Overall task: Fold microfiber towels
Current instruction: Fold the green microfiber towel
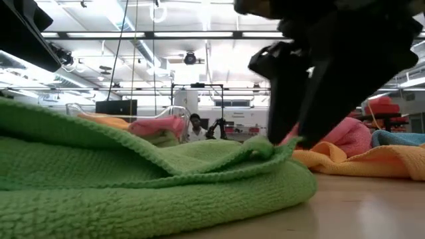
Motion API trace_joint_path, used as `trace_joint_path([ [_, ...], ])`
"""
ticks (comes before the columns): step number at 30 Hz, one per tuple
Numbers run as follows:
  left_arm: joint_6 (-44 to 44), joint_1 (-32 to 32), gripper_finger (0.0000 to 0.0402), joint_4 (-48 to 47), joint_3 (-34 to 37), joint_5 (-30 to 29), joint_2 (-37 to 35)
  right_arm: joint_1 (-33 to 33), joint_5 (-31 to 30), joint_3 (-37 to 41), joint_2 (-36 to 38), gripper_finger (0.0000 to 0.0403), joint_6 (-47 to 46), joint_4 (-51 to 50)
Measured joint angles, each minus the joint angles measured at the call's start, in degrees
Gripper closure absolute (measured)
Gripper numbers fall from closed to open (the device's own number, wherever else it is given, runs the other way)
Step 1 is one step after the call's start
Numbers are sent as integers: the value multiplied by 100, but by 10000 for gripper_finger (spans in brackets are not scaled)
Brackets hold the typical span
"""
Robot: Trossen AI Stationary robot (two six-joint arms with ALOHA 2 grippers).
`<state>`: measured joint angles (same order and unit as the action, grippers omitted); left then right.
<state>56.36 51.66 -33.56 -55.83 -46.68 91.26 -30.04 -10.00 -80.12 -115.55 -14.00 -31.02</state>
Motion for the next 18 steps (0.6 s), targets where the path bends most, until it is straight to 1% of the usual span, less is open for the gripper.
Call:
trace_joint_path([
  [2,-4,0,376,0,0,0,0,32,-37,0,143,217,77,-304],
  [6,-4,0,383,-7,0,-1,33,45,-673,-2,357,217,427,-375],
  [7,-3,0,385,5,-2,-1,48,81,-736,-2,367,217,542,-327],
  [9,-2,0,387,-3,-2,2,59,145,-683,-2,363,217,695,-246],
  [12,-4,0,387,48,-3,13,58,211,-266,49,260,217,945,201],
  [14,-6,0,383,73,-2,21,57,93,-174,66,222,219,1255,595],
  [18,-8,0,375,72,-2,38,57,-269,-173,61,223,227,1846,1305],
])
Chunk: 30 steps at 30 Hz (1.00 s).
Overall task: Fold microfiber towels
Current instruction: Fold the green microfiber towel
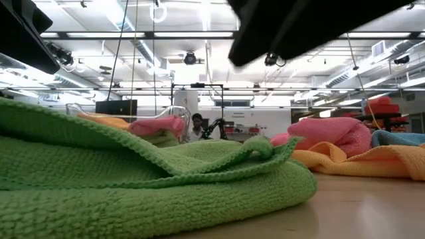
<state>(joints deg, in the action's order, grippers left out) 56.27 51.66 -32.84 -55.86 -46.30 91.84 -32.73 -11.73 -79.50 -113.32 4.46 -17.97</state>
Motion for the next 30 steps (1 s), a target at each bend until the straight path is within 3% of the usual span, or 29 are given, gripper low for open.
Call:
trace_joint_path([
  [12,-9,0,385,110,0,4,2,-308,-76,118,-628,208,1065,886],
  [17,-9,0,379,136,0,3,2,-322,-414,118,-710,209,1376,908],
  [20,-9,0,374,135,0,4,4,-319,-632,120,-710,219,1432,848],
  [30,-9,2,383,133,0,4,4,-311,-559,120,-710,287,1562,453],
])
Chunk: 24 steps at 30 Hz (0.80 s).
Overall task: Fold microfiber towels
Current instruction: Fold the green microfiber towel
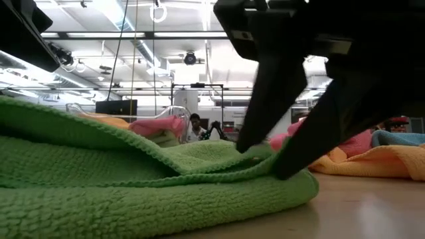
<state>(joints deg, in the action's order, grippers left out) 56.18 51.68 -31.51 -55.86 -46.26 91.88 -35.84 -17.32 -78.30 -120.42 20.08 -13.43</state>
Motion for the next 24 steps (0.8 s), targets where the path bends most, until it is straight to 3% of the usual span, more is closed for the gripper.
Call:
trace_joint_path([
  [10,1,0,378,0,0,0,0,137,111,0,3,373,-391,-15],
  [24,0,0,385,-2,0,0,0,360,265,-48,597,383,368,-561],
])
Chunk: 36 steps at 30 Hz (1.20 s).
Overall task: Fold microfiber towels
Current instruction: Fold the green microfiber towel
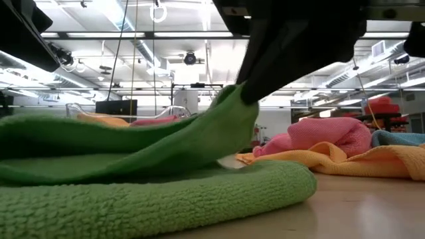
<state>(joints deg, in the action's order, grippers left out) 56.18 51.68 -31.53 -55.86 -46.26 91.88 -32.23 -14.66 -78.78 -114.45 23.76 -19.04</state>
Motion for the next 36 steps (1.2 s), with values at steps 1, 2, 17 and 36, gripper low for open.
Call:
trace_joint_path([
  [1,0,-2,384,2,0,0,0,0,40,0,22,383,69,-58],
  [2,0,-1,383,1,0,0,0,-5,79,0,51,383,136,-69],
  [17,-45,-2,386,0,0,0,0,-5,783,-4,116,384,441,-610],
  [36,-1320,-3,372,498,2,-1,0,-90,924,0,120,271,-1302,-525],
])
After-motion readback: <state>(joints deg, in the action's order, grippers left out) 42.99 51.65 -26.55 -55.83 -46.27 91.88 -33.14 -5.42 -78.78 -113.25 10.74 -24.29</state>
